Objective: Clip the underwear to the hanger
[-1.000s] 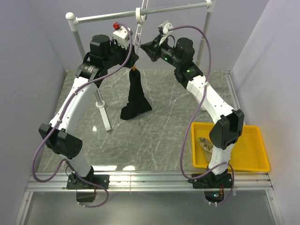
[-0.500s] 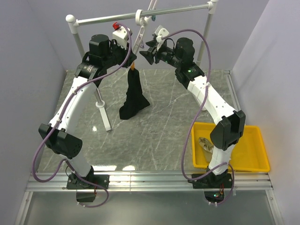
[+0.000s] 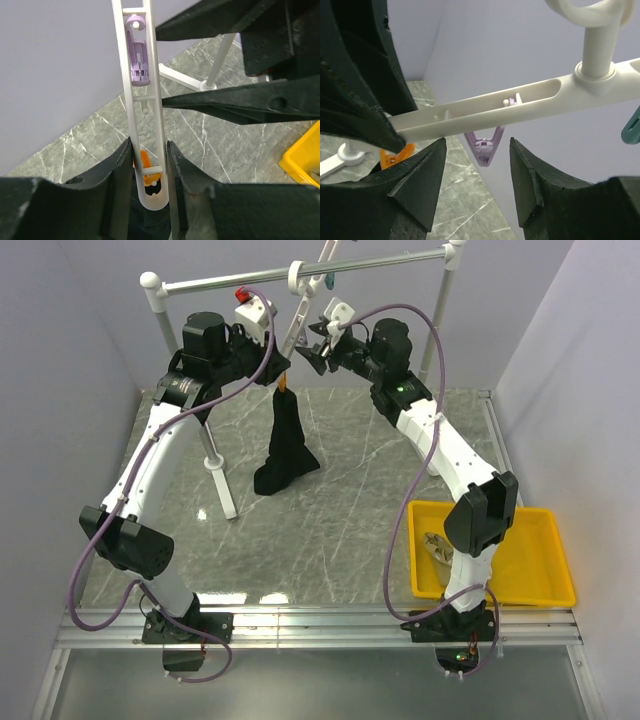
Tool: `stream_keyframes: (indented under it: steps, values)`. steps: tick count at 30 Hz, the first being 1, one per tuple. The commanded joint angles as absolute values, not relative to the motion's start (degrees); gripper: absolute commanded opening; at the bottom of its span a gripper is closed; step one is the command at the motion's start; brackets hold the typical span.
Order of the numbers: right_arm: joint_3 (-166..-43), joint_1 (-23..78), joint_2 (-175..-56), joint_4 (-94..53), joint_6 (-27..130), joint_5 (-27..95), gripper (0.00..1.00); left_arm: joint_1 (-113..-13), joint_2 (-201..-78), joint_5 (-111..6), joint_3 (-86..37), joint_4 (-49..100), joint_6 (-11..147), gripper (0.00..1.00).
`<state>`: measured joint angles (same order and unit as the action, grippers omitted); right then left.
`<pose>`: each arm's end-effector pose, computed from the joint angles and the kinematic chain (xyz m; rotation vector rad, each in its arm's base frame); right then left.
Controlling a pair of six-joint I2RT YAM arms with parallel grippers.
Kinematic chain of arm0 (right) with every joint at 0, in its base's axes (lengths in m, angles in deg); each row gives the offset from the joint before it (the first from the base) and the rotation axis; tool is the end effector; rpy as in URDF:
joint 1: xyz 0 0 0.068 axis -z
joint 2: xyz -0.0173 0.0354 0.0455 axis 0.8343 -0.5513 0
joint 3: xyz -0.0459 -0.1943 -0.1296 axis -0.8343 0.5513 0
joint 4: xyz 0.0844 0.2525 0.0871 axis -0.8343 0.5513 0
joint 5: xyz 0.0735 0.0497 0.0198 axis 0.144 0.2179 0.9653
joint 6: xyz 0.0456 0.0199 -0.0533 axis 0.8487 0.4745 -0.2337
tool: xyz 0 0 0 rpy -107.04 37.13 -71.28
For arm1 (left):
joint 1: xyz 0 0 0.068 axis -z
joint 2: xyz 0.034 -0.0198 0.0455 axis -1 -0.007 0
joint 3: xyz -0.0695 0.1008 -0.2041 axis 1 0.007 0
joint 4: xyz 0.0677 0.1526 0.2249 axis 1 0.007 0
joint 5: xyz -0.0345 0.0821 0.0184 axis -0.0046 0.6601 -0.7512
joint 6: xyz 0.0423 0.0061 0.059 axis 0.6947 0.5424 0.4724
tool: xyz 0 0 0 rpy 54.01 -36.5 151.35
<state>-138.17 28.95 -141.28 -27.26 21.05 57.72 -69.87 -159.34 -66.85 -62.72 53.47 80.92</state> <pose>0.4029 0.2459 0.4245 -1.0034 1.0484 0.4399 0.3791 -0.1607 0.4398 0.6135 1.6815 -0.5729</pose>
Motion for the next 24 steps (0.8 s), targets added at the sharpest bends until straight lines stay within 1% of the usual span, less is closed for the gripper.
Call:
stream_keyframes:
  steps: [1, 11, 18, 21, 24]
  values:
    - [-142.5, 29.0, -143.1, -30.5, 20.9, 57.8, 0.61, -69.8, -156.4, -71.4, -64.6, 53.8, 81.0, 0.09]
    - [-145.2, 28.6, -145.9, -28.3, 17.4, 57.9, 0.61, -70.4, -155.8, -74.0, -64.1, 53.8, 80.2, 0.09]
    - [-143.7, 28.6, -145.2, -33.3, 21.9, 56.2, 0.61, -70.7, -155.7, -75.2, -63.5, 54.1, 80.2, 0.09]
    - [-144.9, 28.6, -146.0, -34.9, 23.9, 56.0, 0.59, -70.8, -155.7, -75.6, -63.5, 54.3, 80.2, 0.09]
    - [-147.0, 28.7, -147.6, -35.0, 25.5, 55.2, 0.54, -71.0, -155.6, -76.1, -63.7, 54.7, 80.2, 0.09]
